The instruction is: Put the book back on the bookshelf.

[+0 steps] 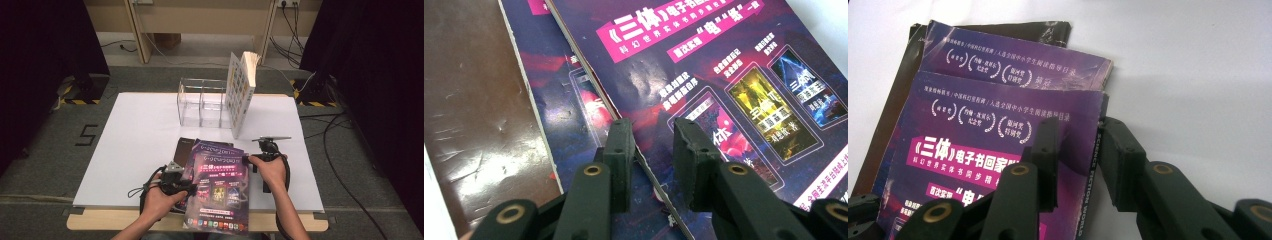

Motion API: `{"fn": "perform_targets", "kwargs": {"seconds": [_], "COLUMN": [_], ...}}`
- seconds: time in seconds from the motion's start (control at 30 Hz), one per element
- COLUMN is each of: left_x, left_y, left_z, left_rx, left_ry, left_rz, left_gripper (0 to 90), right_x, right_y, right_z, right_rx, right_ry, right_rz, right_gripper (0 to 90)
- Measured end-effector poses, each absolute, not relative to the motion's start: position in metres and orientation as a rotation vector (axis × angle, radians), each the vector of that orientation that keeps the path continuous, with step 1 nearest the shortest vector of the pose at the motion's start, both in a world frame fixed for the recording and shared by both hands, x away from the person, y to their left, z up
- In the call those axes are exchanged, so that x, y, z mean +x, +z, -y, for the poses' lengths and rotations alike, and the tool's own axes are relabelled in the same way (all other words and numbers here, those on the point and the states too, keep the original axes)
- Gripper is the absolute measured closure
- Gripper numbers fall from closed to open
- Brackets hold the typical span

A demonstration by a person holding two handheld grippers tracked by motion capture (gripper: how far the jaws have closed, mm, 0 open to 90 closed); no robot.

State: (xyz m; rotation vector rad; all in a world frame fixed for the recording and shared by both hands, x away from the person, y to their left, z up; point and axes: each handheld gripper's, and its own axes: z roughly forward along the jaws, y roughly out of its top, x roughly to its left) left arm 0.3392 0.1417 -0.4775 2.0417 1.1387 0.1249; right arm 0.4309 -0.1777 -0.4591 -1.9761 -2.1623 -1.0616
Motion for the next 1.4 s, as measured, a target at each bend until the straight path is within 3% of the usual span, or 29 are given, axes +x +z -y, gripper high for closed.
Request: {"fn": "perform_targets", "kwargs": {"seconds": [0.5,0.93,1.4], "left_x": [0.339,0.339,0.340], "left_y": [-0.477,-0.477,-0.479], "left_z": [-0.142,-0.144,-0.149], "left_rx": [2.043,2.046,2.014], "left_ry": [0.127,0.128,0.139], "left_rz": [-1.137,-1.141,-1.105], "left_gripper": [69.3,69.4,68.6], "right_x": [0.431,0.427,0.425], "right_y": [-0.466,-0.450,-0.440], "right_z": [0.178,0.177,0.171], "right_rx": [-1.957,-1.895,-1.891], "right_ry": [-1.023,-1.138,-1.186], "right_rz": [2.113,2.075,2.049], "right_gripper": [66.1,81.4,84.3]}}
